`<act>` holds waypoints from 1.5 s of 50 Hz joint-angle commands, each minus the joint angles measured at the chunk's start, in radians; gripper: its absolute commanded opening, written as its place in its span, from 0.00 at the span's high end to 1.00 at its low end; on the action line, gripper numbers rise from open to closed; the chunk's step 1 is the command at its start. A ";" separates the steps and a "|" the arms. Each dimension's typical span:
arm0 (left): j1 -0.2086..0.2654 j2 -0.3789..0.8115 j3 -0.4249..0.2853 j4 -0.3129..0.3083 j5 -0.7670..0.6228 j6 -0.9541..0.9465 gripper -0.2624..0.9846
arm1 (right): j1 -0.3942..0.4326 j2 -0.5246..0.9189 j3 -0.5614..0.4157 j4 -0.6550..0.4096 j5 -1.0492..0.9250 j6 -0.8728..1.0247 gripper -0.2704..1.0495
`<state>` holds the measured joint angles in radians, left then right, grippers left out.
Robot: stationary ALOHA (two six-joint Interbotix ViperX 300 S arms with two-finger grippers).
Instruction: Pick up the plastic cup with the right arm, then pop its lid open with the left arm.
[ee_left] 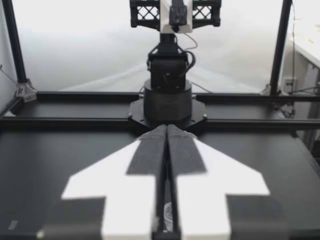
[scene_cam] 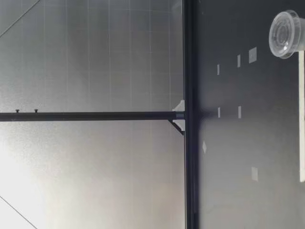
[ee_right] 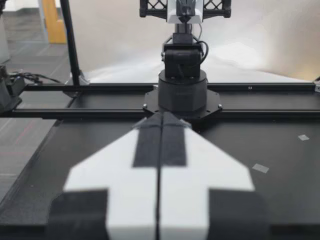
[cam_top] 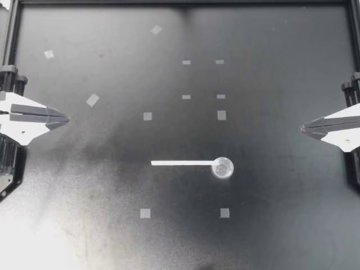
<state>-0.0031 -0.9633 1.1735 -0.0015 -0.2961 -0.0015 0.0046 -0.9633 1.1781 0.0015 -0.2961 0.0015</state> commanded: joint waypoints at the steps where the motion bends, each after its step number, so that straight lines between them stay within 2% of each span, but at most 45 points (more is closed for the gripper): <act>1: -0.014 0.005 0.043 -0.002 -0.003 0.000 0.69 | 0.003 0.003 0.002 -0.002 -0.005 0.000 0.76; 5: -0.015 0.009 0.083 -0.017 -0.012 -0.012 0.77 | 0.003 -0.009 0.020 0.002 -0.011 0.002 0.83; 10: -0.015 0.032 0.089 -0.058 -0.015 -0.012 0.77 | 0.003 -0.025 0.028 0.003 -0.011 0.002 0.84; 16: -0.015 0.140 0.003 -0.072 -0.003 -0.003 0.77 | 0.026 0.014 0.020 0.003 -0.009 0.002 0.84; 20: -0.015 0.282 -0.084 -0.072 -0.003 0.000 0.77 | 0.054 0.094 0.015 0.008 -0.008 0.012 0.84; 25: -0.015 0.454 -0.160 -0.071 -0.038 0.017 0.77 | 0.074 0.192 0.028 0.041 -0.015 0.071 0.81; 29: -0.015 0.600 -0.202 -0.071 -0.115 0.023 0.77 | 0.091 0.265 0.054 0.048 -0.038 0.149 0.75; 36: -0.015 0.873 -0.279 -0.069 -0.275 0.017 0.77 | 0.121 0.365 0.123 0.044 -0.149 0.267 0.57; 42: -0.017 1.031 -0.345 -0.067 -0.322 0.015 0.77 | 0.130 0.428 0.175 0.044 -0.233 0.299 0.41; 46: -0.017 1.111 -0.396 -0.061 -0.322 0.015 0.77 | 0.130 0.477 0.179 0.046 -0.258 0.311 0.34; 58: -0.040 1.181 -0.482 -0.025 -0.322 0.021 0.77 | 0.132 0.730 0.133 0.054 -0.308 0.348 0.32; 67: -0.058 1.215 -0.495 -0.021 -0.319 0.023 0.77 | 0.127 0.920 0.089 0.120 -0.420 0.337 0.31; 75: -0.058 1.246 -0.509 -0.021 -0.321 0.028 0.77 | 0.112 1.020 0.031 0.127 -0.436 0.314 0.31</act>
<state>-0.0629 0.2915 0.6888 -0.0245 -0.6075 0.0230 0.1273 0.0337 1.2425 0.1258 -0.7194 0.3206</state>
